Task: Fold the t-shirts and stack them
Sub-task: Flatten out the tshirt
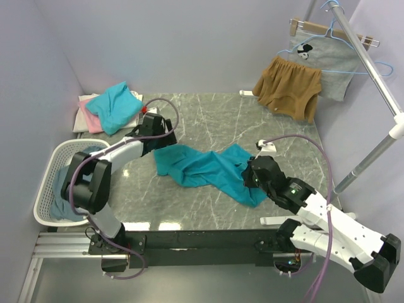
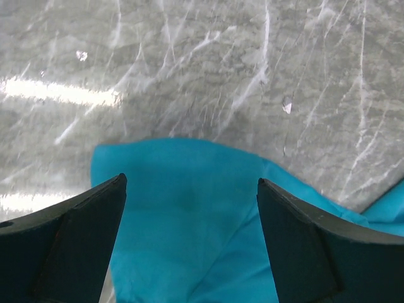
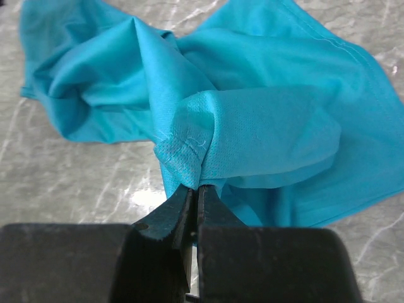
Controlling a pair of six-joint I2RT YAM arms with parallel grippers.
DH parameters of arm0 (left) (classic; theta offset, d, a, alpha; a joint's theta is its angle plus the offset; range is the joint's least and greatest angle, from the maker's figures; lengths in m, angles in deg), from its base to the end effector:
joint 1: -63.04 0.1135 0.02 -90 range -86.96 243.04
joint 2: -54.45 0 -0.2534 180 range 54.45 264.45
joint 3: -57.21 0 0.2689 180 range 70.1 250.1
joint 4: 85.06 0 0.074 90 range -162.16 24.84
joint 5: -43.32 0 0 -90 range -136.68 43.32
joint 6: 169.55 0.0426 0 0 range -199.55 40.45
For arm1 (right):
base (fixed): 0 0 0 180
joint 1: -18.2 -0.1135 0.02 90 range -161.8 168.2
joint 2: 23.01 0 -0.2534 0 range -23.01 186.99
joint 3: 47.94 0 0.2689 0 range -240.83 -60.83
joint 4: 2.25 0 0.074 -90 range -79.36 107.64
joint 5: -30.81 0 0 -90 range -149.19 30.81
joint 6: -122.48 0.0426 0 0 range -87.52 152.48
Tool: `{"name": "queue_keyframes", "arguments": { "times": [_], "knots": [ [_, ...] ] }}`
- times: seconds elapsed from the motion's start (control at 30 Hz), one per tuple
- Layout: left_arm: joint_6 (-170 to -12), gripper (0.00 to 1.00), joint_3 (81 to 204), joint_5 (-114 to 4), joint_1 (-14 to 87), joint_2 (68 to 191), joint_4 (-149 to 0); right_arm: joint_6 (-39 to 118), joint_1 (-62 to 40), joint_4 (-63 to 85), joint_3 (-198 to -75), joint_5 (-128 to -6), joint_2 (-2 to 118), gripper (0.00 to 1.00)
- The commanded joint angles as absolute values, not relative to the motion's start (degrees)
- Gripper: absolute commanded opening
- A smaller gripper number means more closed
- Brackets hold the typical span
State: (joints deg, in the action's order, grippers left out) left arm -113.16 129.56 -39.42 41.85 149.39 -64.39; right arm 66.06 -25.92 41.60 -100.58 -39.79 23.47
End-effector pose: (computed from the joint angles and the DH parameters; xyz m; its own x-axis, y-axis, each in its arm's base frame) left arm 0.3514 -0.1304 0.1830 -0.6831 -0.3241 -0.6544 -0.1265 0.9351 -0.3310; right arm 0.1557 0.1313 0.2563 -0.6245 0.1211 -0.7716 -0.1471 0.9520 0.2685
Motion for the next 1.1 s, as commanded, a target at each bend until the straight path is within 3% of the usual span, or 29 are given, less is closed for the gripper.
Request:
{"name": "queue_keyframes", "arguments": {
  "times": [0.0,0.23,0.33,0.4,0.43,0.47,0.57,0.77,1.07],
  "knots": [
    [-110.32,0.89,134.17,-40.53,41.95,152.88,-64.35,67.55,-26.45,41.40,-101.09,-40.64,21.20,0.00],
    [-110.14,0.86,131.37,-43.86,41.51,156.58,-64.16,67.02,-26.36,41.14,-101.61,-38.80,21.55,0.00],
    [-110.05,0.80,130.49,-44.22,41.16,158.16,-63.81,66.14,-26.36,40.53,-102.93,-37.83,23.74,0.00],
    [-110.05,0.70,130.31,-45.19,40.98,159.04,-63.64,65.09,-26.36,39.91,-104.24,-37.31,25.15,0.00],
    [-110.14,0.63,129.87,-45.54,40.81,159.91,-63.64,64.30,-26.36,39.39,-104.77,-37.04,26.81,0.00],
    [-110.14,0.36,129.69,-45.63,40.72,160.27,-63.55,63.86,-26.36,39.04,-105.30,-36.69,27.52,0.00],
    [-111.10,0.01,128.38,-45.28,40.19,160.71,-63.64,61.49,-26.18,37.72,-108.55,-34.76,31.56,0.00],
    [-115.31,0.01,120.04,-44.14,34.22,150.01,-65.92,54.64,-22.59,36.49,-122.77,-34.14,46.31,0.00],
    [-124.01,0.01,105.97,-41.23,22.36,124.17,-64.17,47.34,-20.03,42.53,-160.70,-41.33,74.00,0.00]
  ]
}}
